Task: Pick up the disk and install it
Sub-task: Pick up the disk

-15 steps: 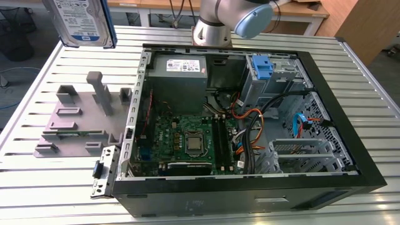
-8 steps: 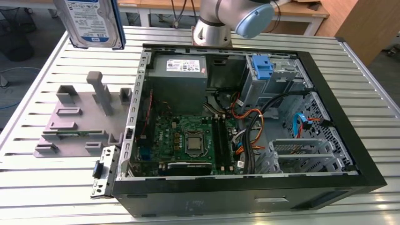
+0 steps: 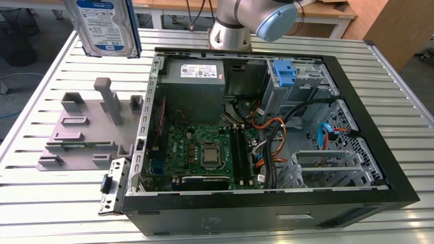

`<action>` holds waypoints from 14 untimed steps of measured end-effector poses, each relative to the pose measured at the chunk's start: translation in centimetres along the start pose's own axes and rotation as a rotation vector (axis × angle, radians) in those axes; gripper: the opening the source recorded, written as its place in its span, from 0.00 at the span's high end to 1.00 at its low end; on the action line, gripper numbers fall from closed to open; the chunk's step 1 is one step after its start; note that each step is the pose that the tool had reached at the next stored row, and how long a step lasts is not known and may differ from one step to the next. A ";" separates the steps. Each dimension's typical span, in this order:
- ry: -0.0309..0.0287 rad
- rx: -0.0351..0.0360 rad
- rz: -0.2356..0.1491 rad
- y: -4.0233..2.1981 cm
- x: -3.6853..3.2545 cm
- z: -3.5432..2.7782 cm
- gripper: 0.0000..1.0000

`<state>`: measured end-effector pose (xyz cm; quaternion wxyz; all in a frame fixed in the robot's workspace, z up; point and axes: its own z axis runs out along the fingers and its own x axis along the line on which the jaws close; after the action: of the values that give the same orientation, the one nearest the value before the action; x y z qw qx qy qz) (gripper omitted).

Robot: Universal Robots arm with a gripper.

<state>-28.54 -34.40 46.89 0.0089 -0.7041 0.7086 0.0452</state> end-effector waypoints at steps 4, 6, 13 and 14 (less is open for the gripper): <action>0.0000 0.0000 0.000 -0.02 0.00 0.03 0.65; 0.0000 0.0000 0.000 -0.02 0.00 0.04 0.65; 0.0000 -0.0001 0.000 -0.01 -0.04 -0.54 0.65; 0.0000 -0.0002 0.000 -0.01 -0.05 -0.62 0.65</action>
<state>-28.50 -34.40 47.51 0.0088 -0.7041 0.7086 0.0452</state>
